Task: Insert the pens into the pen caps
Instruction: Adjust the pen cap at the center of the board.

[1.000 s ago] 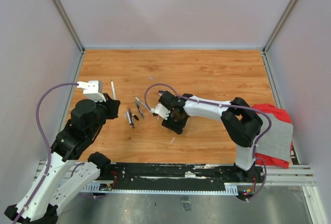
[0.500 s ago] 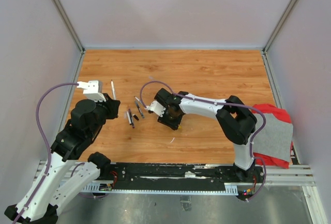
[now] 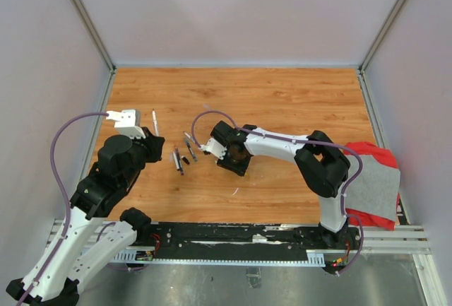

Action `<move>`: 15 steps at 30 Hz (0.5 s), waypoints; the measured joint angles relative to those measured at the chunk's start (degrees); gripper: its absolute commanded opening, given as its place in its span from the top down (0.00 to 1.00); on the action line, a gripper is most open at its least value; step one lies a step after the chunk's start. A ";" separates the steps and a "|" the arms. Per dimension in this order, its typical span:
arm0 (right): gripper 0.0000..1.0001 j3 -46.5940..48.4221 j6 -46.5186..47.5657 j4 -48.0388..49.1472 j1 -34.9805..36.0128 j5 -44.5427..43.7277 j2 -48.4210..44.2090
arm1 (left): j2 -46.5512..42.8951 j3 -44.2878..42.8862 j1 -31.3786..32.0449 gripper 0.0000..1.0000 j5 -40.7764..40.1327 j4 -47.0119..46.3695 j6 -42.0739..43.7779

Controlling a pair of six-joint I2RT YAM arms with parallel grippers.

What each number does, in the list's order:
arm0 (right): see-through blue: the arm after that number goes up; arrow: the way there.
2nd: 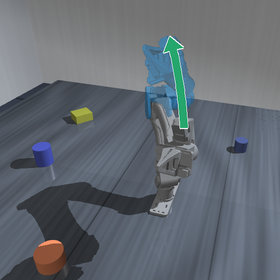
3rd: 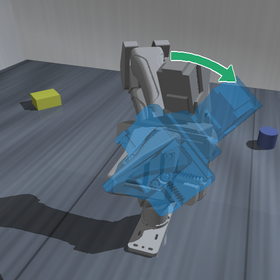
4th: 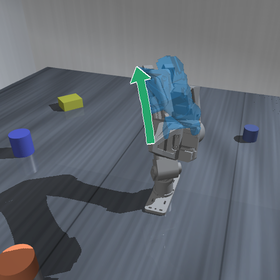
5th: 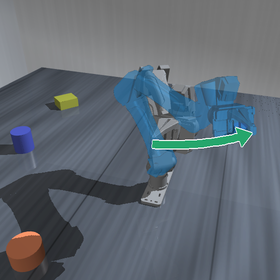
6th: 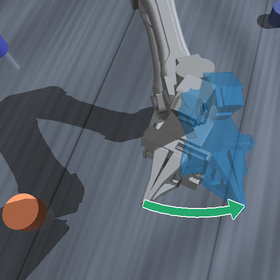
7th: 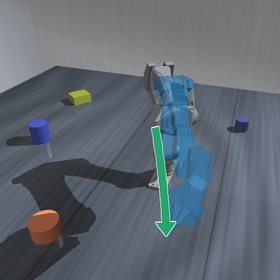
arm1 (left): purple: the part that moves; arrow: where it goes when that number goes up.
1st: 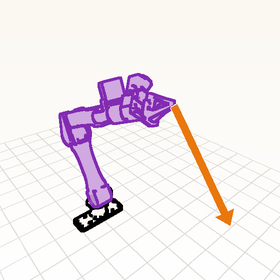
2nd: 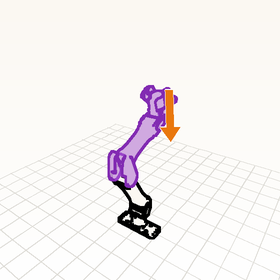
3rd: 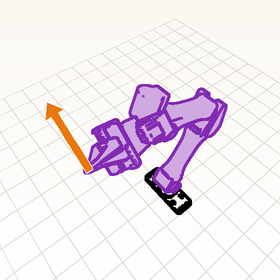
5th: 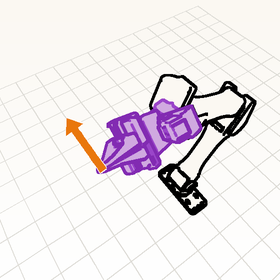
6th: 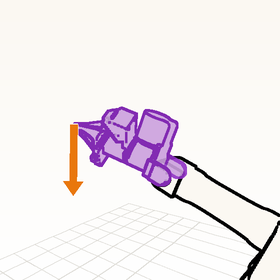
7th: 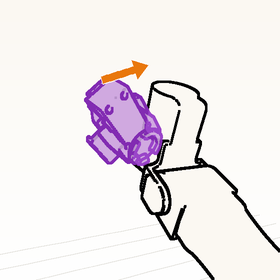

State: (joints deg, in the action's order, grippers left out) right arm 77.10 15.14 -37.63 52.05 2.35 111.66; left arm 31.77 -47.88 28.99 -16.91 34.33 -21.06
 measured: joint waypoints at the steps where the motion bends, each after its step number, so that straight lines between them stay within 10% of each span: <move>1: 0.64 0.00 0.00 -0.02 0.02 -0.02 0.00 | 0.04 0.00 0.00 1.00 0.00 0.00 0.00; 15: 0.91 -2.27 -1.11 1.77 1.22 -0.63 -1.46 | 0.48 0.00 0.00 1.00 -2.21 0.07 -0.85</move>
State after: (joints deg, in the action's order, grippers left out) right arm 74.83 14.02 -35.86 53.28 1.72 110.19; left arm 32.25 -47.88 28.99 -19.11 34.39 -21.91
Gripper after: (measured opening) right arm 0.170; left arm 0.176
